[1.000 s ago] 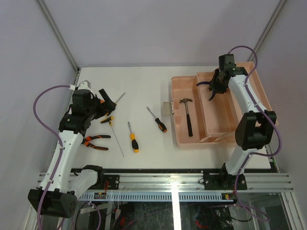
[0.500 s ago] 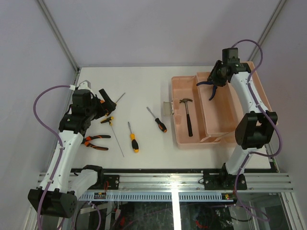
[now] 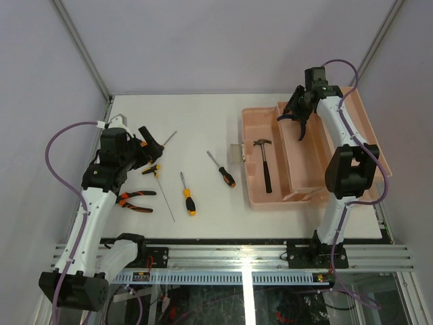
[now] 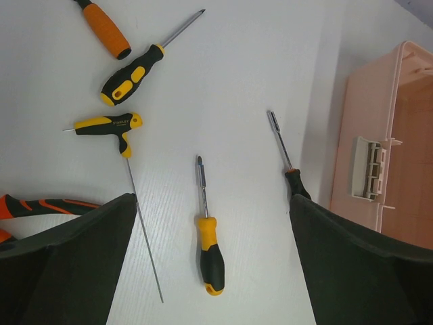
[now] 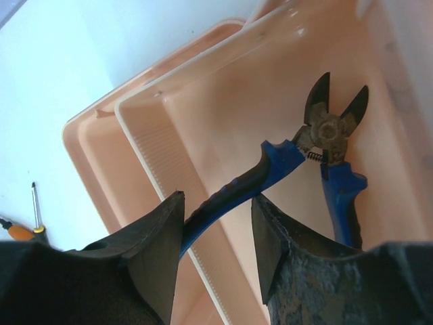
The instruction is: Pack the tool kit
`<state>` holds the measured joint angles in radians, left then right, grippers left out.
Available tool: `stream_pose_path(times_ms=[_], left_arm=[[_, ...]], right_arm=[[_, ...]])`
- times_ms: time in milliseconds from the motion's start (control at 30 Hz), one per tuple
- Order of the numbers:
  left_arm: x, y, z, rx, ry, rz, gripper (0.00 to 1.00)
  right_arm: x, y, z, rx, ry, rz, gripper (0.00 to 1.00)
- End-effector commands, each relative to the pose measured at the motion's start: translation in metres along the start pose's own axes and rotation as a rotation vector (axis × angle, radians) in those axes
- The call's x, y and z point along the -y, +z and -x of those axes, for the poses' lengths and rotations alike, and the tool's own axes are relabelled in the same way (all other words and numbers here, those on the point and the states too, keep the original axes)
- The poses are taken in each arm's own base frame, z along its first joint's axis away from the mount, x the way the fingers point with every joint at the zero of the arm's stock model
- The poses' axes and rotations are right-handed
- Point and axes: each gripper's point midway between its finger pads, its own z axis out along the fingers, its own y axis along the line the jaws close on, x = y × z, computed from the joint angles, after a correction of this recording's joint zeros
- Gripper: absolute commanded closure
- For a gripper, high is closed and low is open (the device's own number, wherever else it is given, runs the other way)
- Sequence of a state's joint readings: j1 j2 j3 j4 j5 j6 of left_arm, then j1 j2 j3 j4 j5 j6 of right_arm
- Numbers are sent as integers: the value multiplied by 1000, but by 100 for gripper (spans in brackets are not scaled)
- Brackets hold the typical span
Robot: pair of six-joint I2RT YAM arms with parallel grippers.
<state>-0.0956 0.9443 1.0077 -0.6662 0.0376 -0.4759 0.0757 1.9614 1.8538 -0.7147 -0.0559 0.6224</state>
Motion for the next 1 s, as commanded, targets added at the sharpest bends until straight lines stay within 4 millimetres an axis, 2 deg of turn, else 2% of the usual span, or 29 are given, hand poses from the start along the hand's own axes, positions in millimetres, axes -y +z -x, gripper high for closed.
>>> stream_pose_path(times_ms=[0, 67, 267, 333, 433, 533, 600, 767, 833, 967], left_arm=[[4, -2, 4, 28, 3, -27, 6], [4, -3, 4, 27, 3, -27, 6], [4, -2, 4, 26, 0, -28, 6], [5, -1, 3, 21, -4, -30, 6], [6, 0, 3, 16, -6, -33, 6], [7, 0, 3, 15, -7, -38, 6], [7, 2, 3, 11, -8, -38, 6], [8, 3, 5, 10, 8, -38, 6], [8, 4, 6, 12, 31, -41, 6], [8, 14, 8, -5, 115, -47, 6]], right_arm=[[-26, -6, 5, 10, 22, 68, 49], [-24, -5, 2, 2, 17, 59, 53], [-16, -12, -3, 5, -11, 36, 90], [-14, -19, -1, 15, -23, 29, 94], [-8, -29, 2, 31, -57, -6, 91], [-1, -33, 1, 29, -87, -31, 71], [-1, -35, -2, 16, -102, -23, 63], [-20, -61, 1, 61, -133, 74, 61], [-32, -79, 6, 98, -166, 117, 60], [-57, -126, 19, 198, -245, 211, 59]])
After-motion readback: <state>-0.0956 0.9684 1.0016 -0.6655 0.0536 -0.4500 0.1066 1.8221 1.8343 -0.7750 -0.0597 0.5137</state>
